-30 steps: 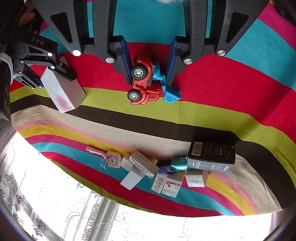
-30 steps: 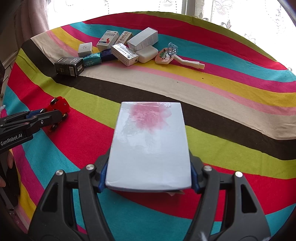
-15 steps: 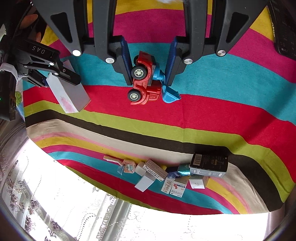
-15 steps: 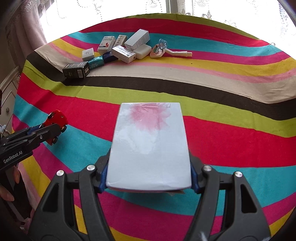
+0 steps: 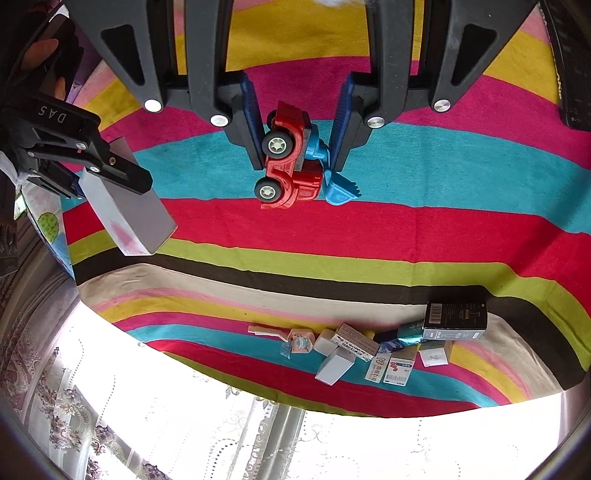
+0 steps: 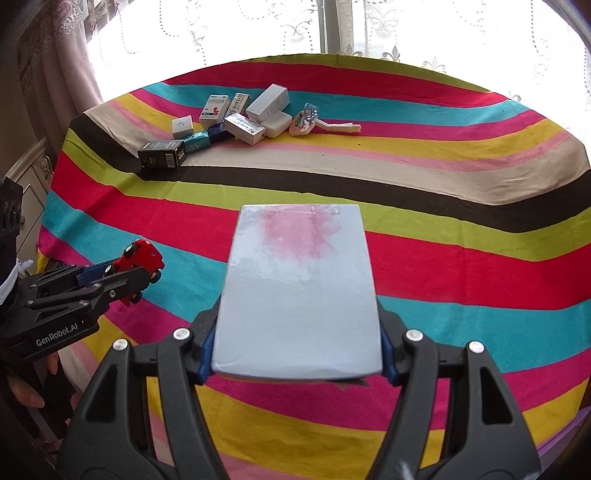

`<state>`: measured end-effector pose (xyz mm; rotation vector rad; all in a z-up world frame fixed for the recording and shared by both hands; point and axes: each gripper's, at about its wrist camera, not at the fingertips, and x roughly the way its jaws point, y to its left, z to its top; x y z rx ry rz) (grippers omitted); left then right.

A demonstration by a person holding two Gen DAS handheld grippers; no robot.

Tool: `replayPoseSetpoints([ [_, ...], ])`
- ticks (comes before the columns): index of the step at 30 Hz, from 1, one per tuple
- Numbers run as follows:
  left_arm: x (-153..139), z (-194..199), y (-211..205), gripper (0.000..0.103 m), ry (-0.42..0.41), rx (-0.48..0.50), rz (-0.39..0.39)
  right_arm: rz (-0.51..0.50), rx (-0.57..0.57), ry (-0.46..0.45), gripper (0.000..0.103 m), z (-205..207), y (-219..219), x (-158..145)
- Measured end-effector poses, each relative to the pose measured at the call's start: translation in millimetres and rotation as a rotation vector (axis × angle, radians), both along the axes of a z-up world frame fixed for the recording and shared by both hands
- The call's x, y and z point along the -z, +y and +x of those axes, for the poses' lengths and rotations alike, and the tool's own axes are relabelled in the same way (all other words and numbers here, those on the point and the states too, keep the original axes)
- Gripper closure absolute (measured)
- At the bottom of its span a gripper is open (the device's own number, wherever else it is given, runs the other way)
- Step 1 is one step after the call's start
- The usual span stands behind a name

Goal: Organize rigid objects
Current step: 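Carry the white box and the red truck over to the bin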

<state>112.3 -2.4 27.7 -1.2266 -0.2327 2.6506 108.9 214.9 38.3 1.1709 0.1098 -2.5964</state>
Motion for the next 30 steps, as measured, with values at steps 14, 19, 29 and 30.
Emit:
replayPoseSetpoints([
  [14, -16.1, 25.0, 65.0, 0.067, 0.035, 0.154, -0.068, 0.006, 0.062, 0.04, 0.034, 48.3, 56.7, -20.8],
  [19, -25.8, 34.5, 84.6, 0.067, 0.052, 0.204, -0.087, 0.014, 0.071, 0.062, 0.034, 68.4, 72.8, -30.4],
  [29, -45.5, 58.7, 136.6, 0.067, 0.088, 0.35, -0.134, 0.056, 0.107, 0.108, 0.034, 110.0, 114.0, -42.4],
  [30, -47.8, 60.5, 142.7, 0.067, 0.09, 0.367, -0.14, 0.058, 0.115, 0.112, 0.034, 114.9, 120.1, -43.4],
])
